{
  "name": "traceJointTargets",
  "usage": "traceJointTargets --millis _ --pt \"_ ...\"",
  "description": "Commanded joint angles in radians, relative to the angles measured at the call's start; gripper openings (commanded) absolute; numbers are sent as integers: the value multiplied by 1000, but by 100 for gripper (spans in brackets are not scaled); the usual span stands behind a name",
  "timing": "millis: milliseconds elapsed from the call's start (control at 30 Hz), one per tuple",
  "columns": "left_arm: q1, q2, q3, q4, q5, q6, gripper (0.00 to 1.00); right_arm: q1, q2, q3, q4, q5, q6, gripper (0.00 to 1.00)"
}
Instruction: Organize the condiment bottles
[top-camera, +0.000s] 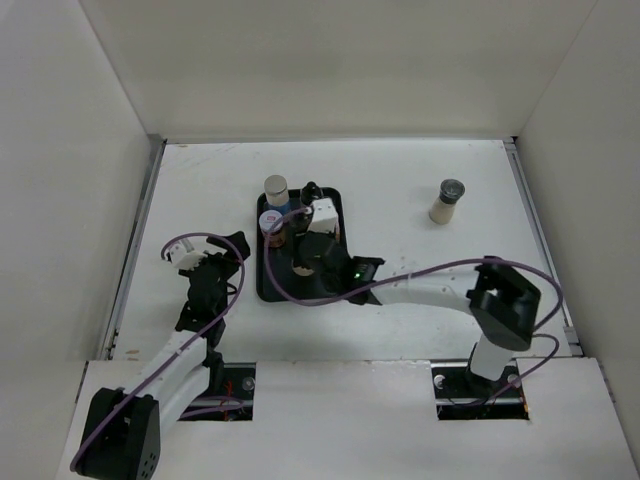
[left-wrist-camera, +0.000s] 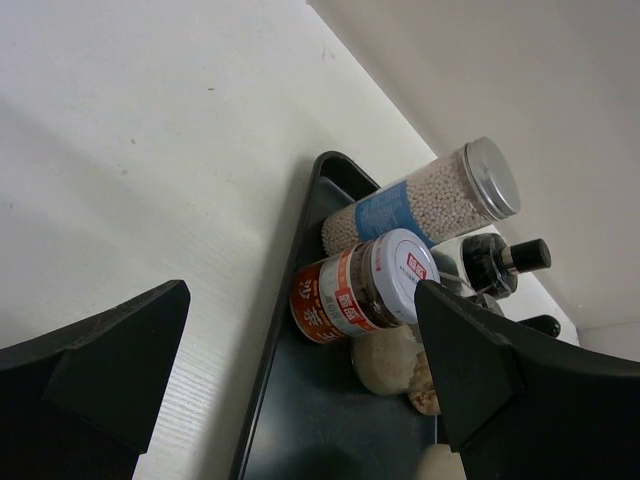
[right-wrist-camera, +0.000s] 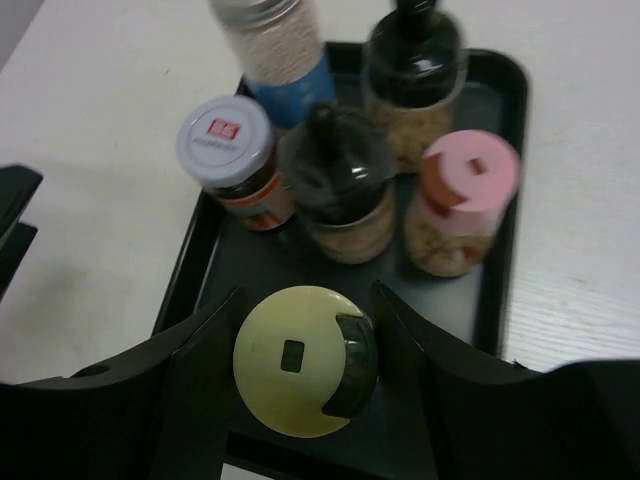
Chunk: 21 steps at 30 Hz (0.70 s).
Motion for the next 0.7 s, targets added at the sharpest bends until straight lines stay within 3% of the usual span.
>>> traceJointTargets --millis 0,233,367,433,533,633,667 --pt "14 -1 7 34 -3 6 100 25 98 107 87 -42 -37 42" --pt "23 5 7 27 12 -3 100 60 272 241 114 -55 -97 46" --pt "23 11 10 29 14 -5 100 62 299 260 112 -61 -91 62" --pt "24 24 10 33 13 -8 100 65 284 258 111 -61 -100 78" --pt "26 30 13 35 24 -8 100 65 228 235 114 -82 -111 86" --pt "24 1 7 29 14 -6 100 46 122 169 118 -105 -113 87" --pt "29 -2 4 27 9 -6 100 23 73 133 121 -98 -116 81"
